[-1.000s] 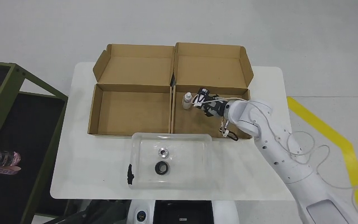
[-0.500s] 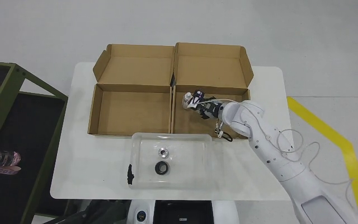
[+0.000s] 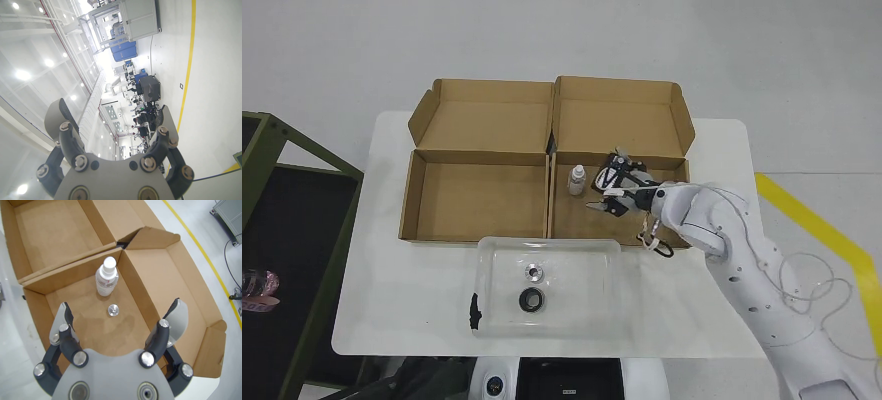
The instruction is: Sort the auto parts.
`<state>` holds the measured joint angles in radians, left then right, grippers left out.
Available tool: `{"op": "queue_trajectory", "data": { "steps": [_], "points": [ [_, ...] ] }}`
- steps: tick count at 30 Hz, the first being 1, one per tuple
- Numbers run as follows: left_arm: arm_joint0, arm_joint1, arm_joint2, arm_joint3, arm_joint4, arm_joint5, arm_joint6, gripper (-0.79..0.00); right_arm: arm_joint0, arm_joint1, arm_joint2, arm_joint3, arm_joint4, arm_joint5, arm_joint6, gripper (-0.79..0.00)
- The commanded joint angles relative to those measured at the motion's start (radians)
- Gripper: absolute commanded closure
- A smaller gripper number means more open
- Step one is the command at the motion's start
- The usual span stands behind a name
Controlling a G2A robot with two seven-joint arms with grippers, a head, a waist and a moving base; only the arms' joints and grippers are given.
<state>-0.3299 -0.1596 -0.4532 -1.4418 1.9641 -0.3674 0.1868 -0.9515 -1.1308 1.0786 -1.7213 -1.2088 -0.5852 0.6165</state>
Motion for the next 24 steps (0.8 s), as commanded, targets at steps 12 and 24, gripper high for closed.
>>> {"op": "queue_trajectory", "data": {
  "steps": [12,24],
  "points": [
    [0.0,0.0,0.0,0.0,0.0,0.0,0.0,-0.785,-0.135,0.016,0.006,-0.217,0.026,-0.084,-0.067,-0.785],
    [0.0,0.0,0.0,0.0,0.0,0.0,0.0,-0.785,-0.197,0.016,-0.06,-0.311,-0.016,-0.096,-0.112,-0.785]
  ]
}}
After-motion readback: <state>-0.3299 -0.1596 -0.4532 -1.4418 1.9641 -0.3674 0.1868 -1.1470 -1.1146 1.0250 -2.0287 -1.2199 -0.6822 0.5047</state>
